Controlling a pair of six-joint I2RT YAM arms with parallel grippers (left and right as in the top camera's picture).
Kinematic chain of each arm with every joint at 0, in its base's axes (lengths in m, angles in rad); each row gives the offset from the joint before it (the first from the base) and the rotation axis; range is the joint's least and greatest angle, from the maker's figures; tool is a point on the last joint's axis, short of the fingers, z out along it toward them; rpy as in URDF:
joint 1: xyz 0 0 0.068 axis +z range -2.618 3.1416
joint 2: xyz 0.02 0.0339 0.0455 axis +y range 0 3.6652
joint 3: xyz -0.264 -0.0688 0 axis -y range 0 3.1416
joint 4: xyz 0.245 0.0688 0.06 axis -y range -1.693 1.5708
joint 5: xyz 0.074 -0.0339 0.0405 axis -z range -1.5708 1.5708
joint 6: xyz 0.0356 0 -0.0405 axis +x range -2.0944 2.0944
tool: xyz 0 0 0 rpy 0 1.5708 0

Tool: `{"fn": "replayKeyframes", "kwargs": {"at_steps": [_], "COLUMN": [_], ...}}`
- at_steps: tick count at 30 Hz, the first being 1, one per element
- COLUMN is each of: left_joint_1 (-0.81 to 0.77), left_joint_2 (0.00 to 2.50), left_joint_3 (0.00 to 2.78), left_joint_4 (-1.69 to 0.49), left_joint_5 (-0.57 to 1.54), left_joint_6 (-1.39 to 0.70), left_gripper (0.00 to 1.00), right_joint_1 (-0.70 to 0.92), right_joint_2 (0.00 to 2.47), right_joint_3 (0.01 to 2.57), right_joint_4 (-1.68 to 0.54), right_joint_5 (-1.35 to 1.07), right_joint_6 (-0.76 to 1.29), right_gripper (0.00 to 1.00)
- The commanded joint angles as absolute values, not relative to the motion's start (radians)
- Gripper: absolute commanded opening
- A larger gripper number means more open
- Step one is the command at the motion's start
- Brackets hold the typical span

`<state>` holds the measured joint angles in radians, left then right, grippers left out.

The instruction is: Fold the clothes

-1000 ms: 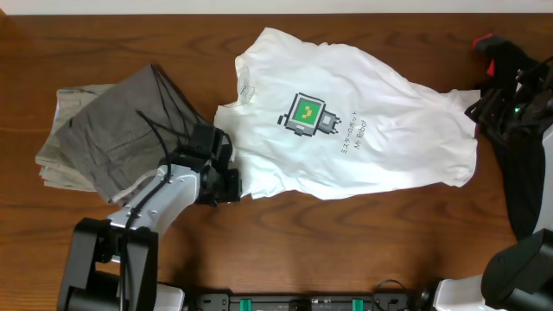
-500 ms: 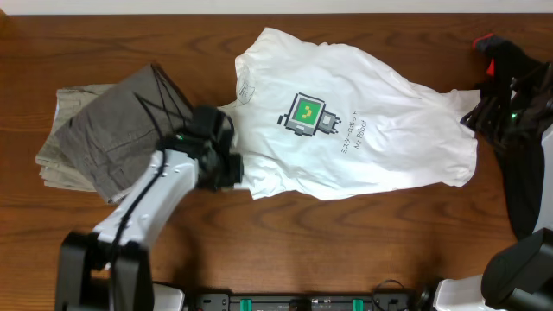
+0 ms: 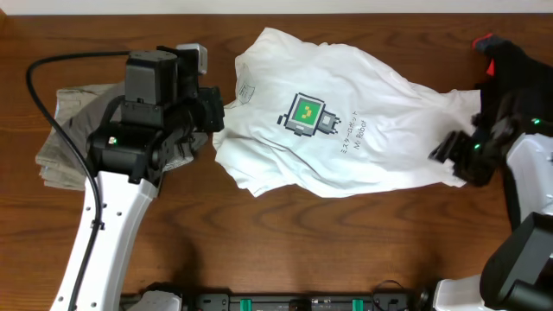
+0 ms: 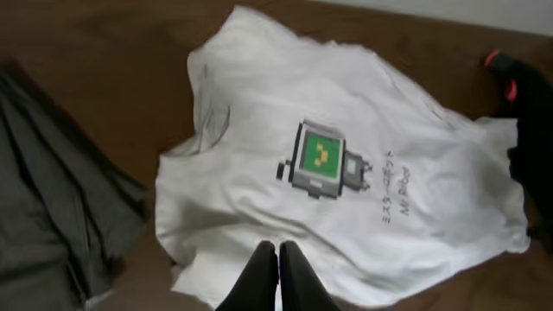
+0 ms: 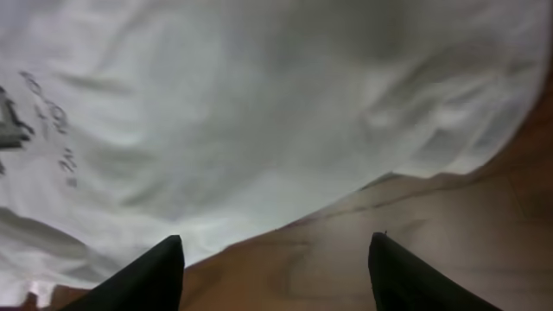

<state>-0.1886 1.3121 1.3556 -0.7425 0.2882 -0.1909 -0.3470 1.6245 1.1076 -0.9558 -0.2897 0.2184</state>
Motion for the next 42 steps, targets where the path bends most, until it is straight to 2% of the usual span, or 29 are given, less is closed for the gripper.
{"fn": "replayKeyframes", "kwargs": {"at_steps": [1,5,8,10,13,17,23,30,33,35,37,38,42], "left_joint_1": [-0.191,-0.238,-0.306,-0.36,-0.437,-0.516,-0.55,-0.549,-0.549,-0.55,-0.55,-0.55,-0.549], "left_joint_2": [1.332,1.365,1.412,1.453,1.527,1.648,1.807,1.886,1.897,1.899,1.899,1.898,1.877], "left_joint_3": [1.361,1.333,1.269,1.217,1.151,1.101,1.1,1.099,1.099,1.099,1.1,1.1,1.155], "left_joint_4": [-0.809,-0.965,-1.002,-0.984,-0.928,-0.86,-0.791,-0.747,-0.745,-0.75,-0.763,-0.775,-0.878], "left_joint_5": [0.281,0.28,0.28,0.28,0.274,0.215,0.162,0.137,0.137,0.138,0.139,0.138,0.137], "left_joint_6": [-0.204,-0.188,-0.133,-0.08,-0.008,0.007,0.038,0.045,0.049,0.049,0.047,0.032,-0.037], "left_gripper": [0.06,0.12,0.16,0.15,0.24,0.25,0.31,0.34,0.33,0.25,0.09,0.06,0.06], "right_joint_1": [-0.324,-0.322,-0.322,-0.322,-0.322,-0.322,-0.322,-0.322,-0.322,-0.322,-0.322,-0.322,-0.322], "right_joint_2": [1.615,1.615,1.615,1.615,1.615,1.615,1.615,1.615,1.615,1.615,1.615,1.615,1.615], "right_joint_3": [1.059,1.044,1.044,1.044,1.044,1.044,1.044,1.044,1.044,1.044,1.044,1.044,1.044], "right_joint_4": [-0.929,-0.911,-0.889,-0.873,-0.859,-0.859,-0.86,-0.861,-0.859,-0.859,-0.859,-0.859,-0.856], "right_joint_5": [-0.308,-0.308,-0.315,-0.322,-0.323,-0.323,-0.323,-0.322,-0.323,-0.322,-0.322,-0.322,-0.322], "right_joint_6": [0.204,0.204,0.205,0.212,0.216,0.216,0.216,0.216,0.216,0.216,0.216,0.216,0.216], "right_gripper": [0.67,0.67,0.67,0.68,0.7,0.7,0.71,0.71,0.71,0.71,0.71,0.71,0.71]}}
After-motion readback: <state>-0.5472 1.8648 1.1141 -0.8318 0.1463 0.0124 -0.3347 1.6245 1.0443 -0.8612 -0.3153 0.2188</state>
